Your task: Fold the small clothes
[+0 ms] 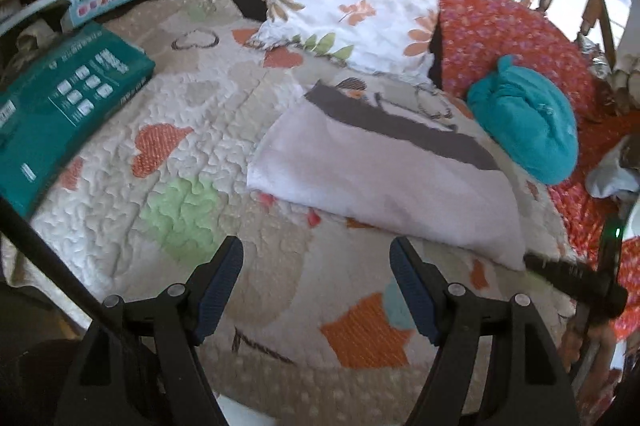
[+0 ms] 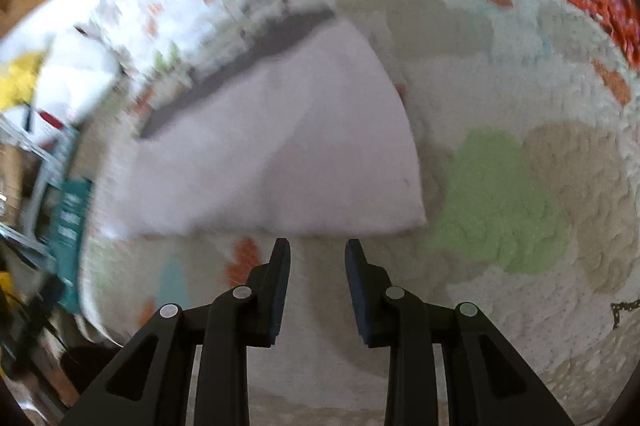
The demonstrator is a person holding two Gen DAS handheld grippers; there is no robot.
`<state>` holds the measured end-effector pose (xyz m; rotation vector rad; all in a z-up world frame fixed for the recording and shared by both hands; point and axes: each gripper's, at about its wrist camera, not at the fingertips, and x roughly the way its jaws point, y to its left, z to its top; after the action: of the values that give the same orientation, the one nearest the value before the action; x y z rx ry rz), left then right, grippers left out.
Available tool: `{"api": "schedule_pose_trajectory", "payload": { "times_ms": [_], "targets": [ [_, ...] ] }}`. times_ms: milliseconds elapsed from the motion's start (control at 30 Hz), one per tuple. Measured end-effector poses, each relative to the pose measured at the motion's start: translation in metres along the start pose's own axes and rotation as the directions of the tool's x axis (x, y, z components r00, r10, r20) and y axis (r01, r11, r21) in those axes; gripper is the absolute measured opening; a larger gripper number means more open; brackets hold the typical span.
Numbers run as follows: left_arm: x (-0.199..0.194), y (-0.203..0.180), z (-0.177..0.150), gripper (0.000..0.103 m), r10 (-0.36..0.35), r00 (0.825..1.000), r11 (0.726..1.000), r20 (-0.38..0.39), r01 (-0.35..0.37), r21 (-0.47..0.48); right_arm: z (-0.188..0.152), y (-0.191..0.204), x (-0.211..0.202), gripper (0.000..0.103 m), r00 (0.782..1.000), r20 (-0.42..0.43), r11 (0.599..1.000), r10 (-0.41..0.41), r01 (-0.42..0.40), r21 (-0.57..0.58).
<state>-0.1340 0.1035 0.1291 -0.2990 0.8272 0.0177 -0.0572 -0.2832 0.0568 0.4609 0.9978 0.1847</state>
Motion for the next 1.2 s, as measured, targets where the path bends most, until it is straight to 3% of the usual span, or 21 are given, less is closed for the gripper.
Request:
{"api": "schedule_pose_trajectory", "payload": {
  "times_ms": [100,167,233,333,433,500,700,1033,1200],
  "targets": [
    [-0.020,-0.015,0.004,0.079,-0.006,1.000,1.000,0.024,0.006,0.010,0.013,0.012,-0.041,0.035,0.991,0.110,0.994,0.082,-0.089,0.062],
    [-0.025,-0.028,0.009,0.079,-0.020,1.000,1.000,0.024,0.020,0.019,0.021,0.017,-0.059,0.053,0.976,0.154,0.981,0.152,-0.168,0.097],
    [-0.024,-0.041,0.014,0.079,-0.030,0.999,0.999,0.026,0.029,0.021,0.027,0.022,-0.073,0.062,0.955,0.205,0.967,0.212,-0.236,0.099],
    [-0.016,-0.063,0.017,0.079,-0.032,0.999,0.999,-0.003,0.032,0.040,0.024,0.016,-0.073,0.064,0.942,0.277,0.973,0.190,-0.218,0.073],
    [-0.009,-0.084,0.017,0.079,-0.020,1.000,0.995,-0.009,0.021,0.095,0.026,0.000,-0.051,0.065,0.959,0.226,0.969,0.170,-0.205,0.140],
    [-0.001,-0.095,0.021,0.079,-0.015,1.000,0.995,-0.014,0.017,0.100,0.028,-0.011,-0.043,0.065,0.946,0.236,0.944,0.223,-0.270,0.189],
    [0.026,-0.101,0.028,0.079,-0.039,0.998,0.999,-0.040,0.040,0.021,0.026,-0.031,-0.023,0.064,0.967,0.199,0.962,0.158,-0.196,0.191],
    [0.062,-0.086,0.030,0.079,-0.004,0.997,0.995,-0.079,-0.004,-0.103,0.021,-0.097,0.005,0.064,0.980,0.157,0.922,0.119,-0.168,0.348],
    [0.079,-0.089,0.035,0.079,0.010,0.997,0.994,-0.075,-0.018,-0.108,0.018,-0.113,0.020,0.065,0.984,0.125,0.906,0.125,-0.165,0.390]
  ]
}}
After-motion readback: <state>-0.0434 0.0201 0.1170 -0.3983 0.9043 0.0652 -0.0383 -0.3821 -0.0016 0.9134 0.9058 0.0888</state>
